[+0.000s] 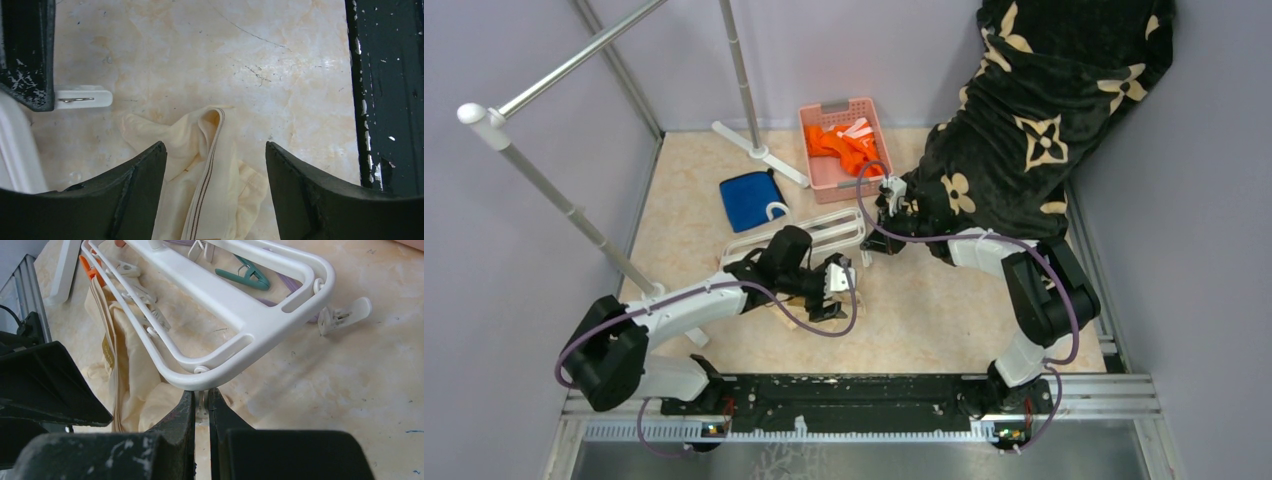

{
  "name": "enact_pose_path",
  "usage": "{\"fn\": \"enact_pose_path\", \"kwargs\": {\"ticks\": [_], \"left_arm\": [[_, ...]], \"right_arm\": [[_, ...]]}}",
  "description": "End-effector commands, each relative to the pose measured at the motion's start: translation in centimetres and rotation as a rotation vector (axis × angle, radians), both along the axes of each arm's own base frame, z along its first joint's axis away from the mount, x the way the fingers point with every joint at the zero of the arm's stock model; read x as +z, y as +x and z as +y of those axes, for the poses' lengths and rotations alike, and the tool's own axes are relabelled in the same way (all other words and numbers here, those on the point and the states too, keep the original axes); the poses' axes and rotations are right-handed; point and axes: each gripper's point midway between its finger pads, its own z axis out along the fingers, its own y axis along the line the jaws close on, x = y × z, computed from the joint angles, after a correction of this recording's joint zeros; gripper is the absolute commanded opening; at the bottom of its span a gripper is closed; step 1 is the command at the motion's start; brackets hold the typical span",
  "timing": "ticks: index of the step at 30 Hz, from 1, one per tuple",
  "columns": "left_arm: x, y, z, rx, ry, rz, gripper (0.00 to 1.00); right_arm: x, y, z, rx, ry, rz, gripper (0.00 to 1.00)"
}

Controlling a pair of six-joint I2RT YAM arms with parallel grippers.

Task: Clip the underwear to the hanger
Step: Adjust the underwear at the center of the board.

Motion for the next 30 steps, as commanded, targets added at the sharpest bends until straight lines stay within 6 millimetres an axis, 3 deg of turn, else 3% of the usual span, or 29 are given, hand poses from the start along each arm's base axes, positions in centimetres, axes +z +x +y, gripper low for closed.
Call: {"fn": "enact_pose_path", "kwargs": {"ticks": [1, 14, 30], "left_arm": [[-0.4, -0.3, -0.3, -0.072, -0.006, -0.003, 0.77], [-3.1, -0.2, -0.3, -0.085, 0.047, 0.115, 0.61], [-3.4, -2.2, 1.1, -0.098, 0.082, 0.181, 0.48]], "right_arm": [[3.3, 1.4, 1.5, 0.029, 0.055, -0.109, 0.0], [3.4, 1.3, 1.7, 0.032, 0.055, -0.112, 0.0], [3.4, 1.1, 1.9, 0.041, 0.054, -0.112, 0.0]]}}
